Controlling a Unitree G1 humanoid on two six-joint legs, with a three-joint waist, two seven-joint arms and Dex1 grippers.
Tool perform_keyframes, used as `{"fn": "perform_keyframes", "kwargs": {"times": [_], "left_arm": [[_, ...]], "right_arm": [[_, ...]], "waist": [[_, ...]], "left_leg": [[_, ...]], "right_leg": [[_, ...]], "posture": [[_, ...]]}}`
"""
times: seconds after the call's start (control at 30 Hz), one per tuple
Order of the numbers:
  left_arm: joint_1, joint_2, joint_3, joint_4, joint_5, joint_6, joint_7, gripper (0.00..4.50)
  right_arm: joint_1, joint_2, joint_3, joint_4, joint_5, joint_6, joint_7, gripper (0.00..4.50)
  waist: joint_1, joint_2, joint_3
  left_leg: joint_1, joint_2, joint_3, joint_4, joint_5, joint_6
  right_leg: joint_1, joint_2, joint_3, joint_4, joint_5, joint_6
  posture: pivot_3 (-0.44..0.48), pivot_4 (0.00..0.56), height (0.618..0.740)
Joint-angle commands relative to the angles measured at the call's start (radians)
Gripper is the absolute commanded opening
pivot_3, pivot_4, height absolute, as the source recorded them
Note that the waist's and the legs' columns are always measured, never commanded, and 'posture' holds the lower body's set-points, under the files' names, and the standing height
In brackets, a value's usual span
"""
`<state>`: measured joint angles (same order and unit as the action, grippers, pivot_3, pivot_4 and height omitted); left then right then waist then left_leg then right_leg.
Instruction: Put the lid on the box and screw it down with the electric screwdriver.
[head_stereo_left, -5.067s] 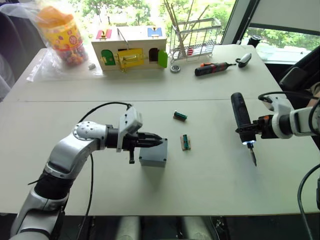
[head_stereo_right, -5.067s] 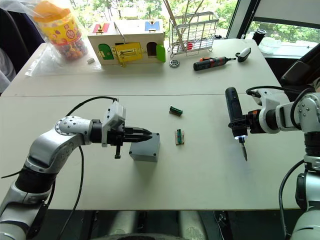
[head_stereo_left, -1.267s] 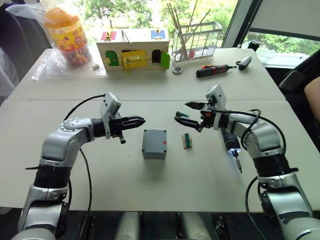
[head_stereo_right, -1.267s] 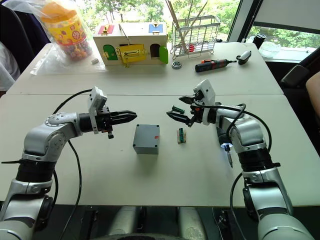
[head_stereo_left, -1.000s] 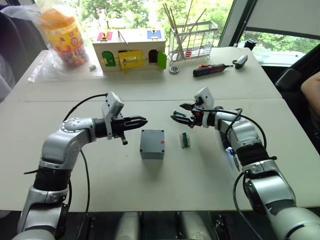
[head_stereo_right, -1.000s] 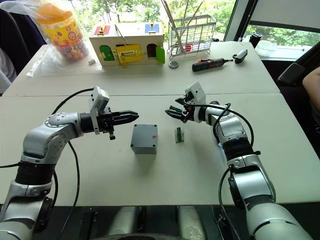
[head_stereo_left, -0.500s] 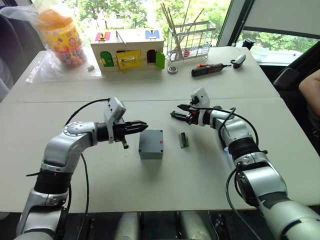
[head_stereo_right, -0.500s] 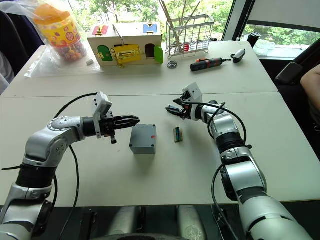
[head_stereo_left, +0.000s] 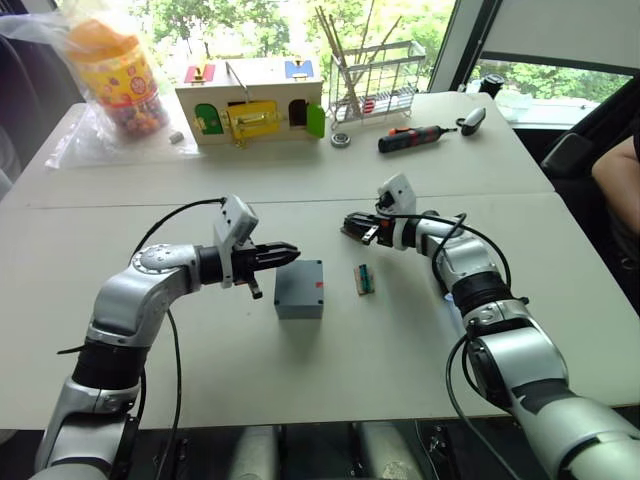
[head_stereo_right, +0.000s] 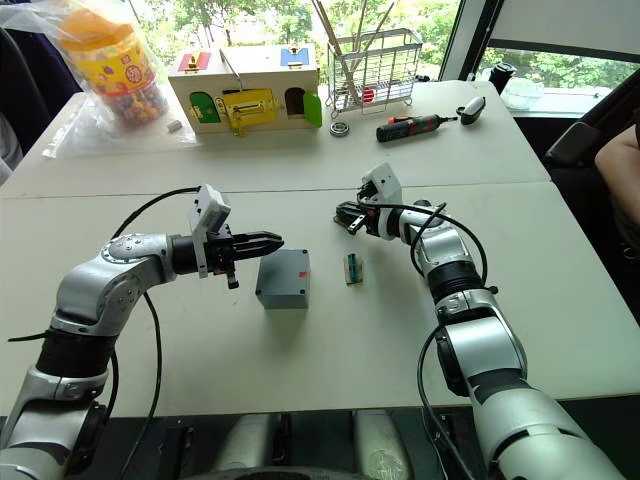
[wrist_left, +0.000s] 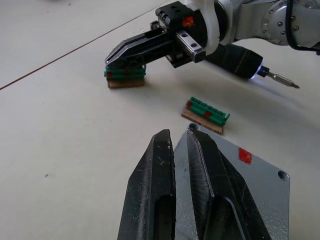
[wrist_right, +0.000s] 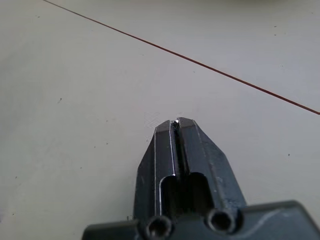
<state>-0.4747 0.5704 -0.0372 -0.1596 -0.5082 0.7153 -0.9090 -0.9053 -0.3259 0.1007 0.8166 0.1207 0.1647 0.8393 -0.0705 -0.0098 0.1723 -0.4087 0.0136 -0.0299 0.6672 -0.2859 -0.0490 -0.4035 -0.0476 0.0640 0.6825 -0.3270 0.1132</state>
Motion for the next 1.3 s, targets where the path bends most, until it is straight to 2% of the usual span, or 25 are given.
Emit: {"fn": "perform_keyframes", "kwargs": {"times": [0.03,0.6,0.67,0.8,0.97,1.13,1.3], "left_arm": [[-0.002,0.001,0.003,-0.034,-0.008,-0.003,0.006,0.45],[-0.014,-0.003,0.007,0.007,-0.006,-0.031,-0.011,0.45],[-0.013,0.007,0.022,-0.009,-0.027,-0.014,-0.020,0.45],[0.018,0.067,0.048,-0.049,-0.060,0.015,-0.058,0.45],[0.081,0.154,0.060,-0.104,-0.087,0.029,-0.113,0.45],[0.113,0.197,0.035,-0.089,-0.063,-0.003,-0.146,0.45],[0.090,0.176,0.023,-0.068,-0.060,-0.006,-0.132,0.45]], "right_arm": [[-0.019,0.006,-0.018,-0.013,-0.004,-0.018,-0.002,0.06],[-0.023,-0.030,-0.064,-0.116,0.029,0.007,0.038,0.06],[-0.004,-0.042,-0.075,-0.221,0.063,0.058,0.064,0.06],[0.096,-0.078,-0.079,-0.556,0.173,0.255,0.118,0.06],[0.252,-0.107,-0.056,-0.905,0.280,0.467,0.101,0.06],[0.373,-0.072,-0.024,-1.027,0.308,0.526,0.039,0.06],[0.400,-0.056,-0.006,-1.047,0.312,0.538,0.003,0.06]], "waist": [[-0.001,0.000,0.000],[0.001,0.000,0.000],[0.001,0.000,0.000],[0.001,0.000,0.000],[0.004,0.000,0.000],[0.015,0.000,0.000],[0.029,0.000,0.000]], "left_leg": [[0.000,0.000,0.000,0.000,0.000,0.000],[0.000,0.000,0.000,0.000,0.000,0.000],[0.000,0.000,0.000,0.000,0.000,0.000],[0.000,0.000,-0.001,0.000,0.000,0.000],[0.000,0.000,-0.001,-0.001,0.000,0.000],[0.000,0.000,-0.001,0.000,-0.003,0.005],[0.000,0.000,-0.001,0.000,-0.002,0.004]], "right_leg": [[0.000,0.000,0.000,0.000,0.000,0.000],[0.000,0.000,0.000,0.000,0.000,0.000],[0.000,0.000,0.000,0.000,0.000,0.000],[0.000,0.000,0.000,0.000,0.000,0.000],[0.000,0.000,0.000,0.000,0.000,0.000],[0.000,0.000,0.000,0.000,0.000,0.000],[0.000,0.000,0.000,0.000,0.000,0.000]], "posture": [[0.000,0.150,0.736],[0.000,0.150,0.736],[0.000,0.150,0.736],[0.000,0.150,0.736],[0.000,0.150,0.736],[0.000,0.150,0.736],[0.000,0.150,0.736]]}}
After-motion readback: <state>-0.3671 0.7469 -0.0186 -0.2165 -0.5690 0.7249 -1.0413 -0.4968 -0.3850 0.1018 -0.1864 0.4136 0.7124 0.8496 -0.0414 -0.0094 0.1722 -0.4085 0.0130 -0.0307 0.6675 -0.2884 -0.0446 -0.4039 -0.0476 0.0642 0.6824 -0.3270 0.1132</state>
